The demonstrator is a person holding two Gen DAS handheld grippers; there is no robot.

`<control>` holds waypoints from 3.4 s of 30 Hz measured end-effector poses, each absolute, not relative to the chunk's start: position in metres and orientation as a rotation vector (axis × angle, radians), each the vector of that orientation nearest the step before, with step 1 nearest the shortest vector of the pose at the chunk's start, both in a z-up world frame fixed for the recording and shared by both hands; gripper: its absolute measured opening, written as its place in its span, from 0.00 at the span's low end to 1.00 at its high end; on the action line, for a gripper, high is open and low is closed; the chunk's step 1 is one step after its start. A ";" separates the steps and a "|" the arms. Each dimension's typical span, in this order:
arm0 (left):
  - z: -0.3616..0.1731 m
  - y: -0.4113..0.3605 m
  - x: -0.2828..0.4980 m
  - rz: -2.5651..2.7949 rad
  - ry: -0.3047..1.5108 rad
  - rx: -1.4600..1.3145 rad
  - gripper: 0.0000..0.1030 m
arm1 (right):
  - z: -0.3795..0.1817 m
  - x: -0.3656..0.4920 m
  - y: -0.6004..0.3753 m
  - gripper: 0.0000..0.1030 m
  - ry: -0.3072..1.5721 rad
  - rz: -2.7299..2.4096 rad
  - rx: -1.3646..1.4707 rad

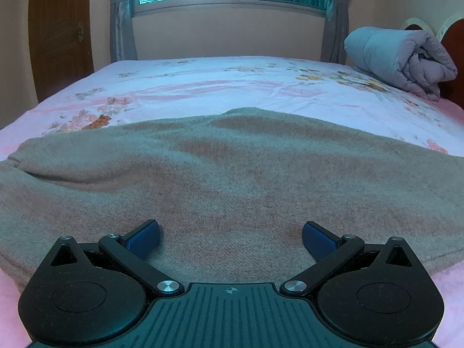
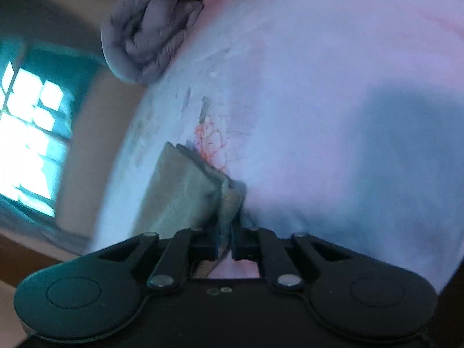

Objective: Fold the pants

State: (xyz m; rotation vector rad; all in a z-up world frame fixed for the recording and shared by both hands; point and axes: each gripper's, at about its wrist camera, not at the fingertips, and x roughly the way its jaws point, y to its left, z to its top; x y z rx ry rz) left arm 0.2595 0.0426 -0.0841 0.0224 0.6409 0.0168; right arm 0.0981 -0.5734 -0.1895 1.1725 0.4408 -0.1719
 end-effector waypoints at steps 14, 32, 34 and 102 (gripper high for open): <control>-0.085 0.044 0.260 0.017 0.640 0.020 1.00 | -0.173 0.061 -0.572 0.12 0.301 -0.196 1.370; -0.085 0.045 0.261 0.014 0.642 0.016 1.00 | -0.175 0.082 -0.567 0.03 0.384 -0.224 1.257; -0.080 0.047 0.261 0.015 0.653 0.008 1.00 | -0.157 0.064 -0.567 0.13 0.312 -0.341 1.191; -0.051 0.161 0.222 0.337 0.582 0.033 1.00 | -0.113 0.165 -0.365 0.29 0.647 0.387 0.941</control>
